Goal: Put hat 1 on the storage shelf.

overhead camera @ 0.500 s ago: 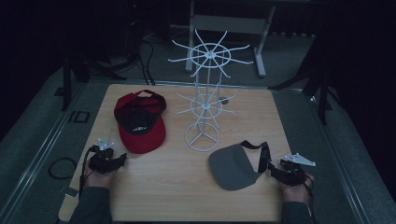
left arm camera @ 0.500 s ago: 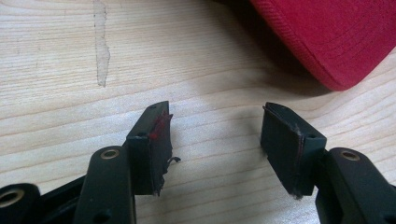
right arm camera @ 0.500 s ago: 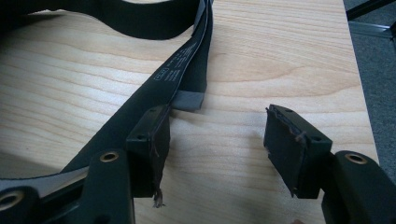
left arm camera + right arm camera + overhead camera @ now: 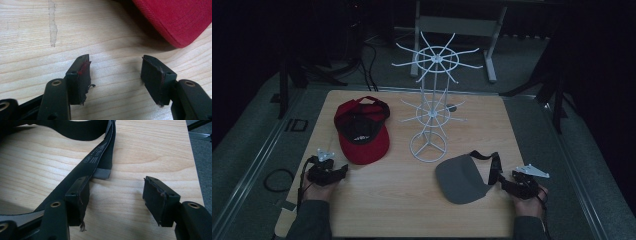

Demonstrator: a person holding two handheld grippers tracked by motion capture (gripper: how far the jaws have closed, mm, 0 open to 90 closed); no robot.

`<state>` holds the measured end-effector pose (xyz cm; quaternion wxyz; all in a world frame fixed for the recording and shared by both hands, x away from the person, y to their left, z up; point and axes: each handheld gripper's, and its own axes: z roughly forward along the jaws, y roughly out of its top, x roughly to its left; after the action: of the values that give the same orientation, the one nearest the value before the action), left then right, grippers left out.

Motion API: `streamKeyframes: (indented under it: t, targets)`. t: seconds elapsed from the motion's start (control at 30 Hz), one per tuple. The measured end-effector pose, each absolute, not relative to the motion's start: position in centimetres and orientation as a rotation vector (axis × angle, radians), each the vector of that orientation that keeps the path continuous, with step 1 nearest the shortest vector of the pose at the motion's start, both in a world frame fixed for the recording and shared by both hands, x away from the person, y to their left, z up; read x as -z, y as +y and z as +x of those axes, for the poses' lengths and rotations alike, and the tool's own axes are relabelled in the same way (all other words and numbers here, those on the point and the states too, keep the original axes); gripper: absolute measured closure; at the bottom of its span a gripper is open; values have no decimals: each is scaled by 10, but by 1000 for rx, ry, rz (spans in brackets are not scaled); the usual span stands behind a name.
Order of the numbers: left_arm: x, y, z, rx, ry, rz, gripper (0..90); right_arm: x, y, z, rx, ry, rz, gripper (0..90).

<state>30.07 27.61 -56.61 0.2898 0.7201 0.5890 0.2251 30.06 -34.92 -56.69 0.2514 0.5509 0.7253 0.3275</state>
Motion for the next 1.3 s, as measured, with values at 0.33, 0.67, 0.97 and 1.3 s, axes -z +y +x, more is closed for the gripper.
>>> streamKeyframes:
  t: [0.33,0.67,0.97,1.3]
  targets:
    - [549,272,295,-612,1498,1958,504,567,-349,301,-891,1976,1498,373]
    - [541,273,300,-511,1411,1958,483,567,-349,301,-892,1977,1496,370]
    - [539,273,323,-444,1413,1942,478,567,-349,301,-892,1979,1496,366]
    - [541,260,335,-367,1387,1988,494,567,-349,301,-893,1982,1494,359]
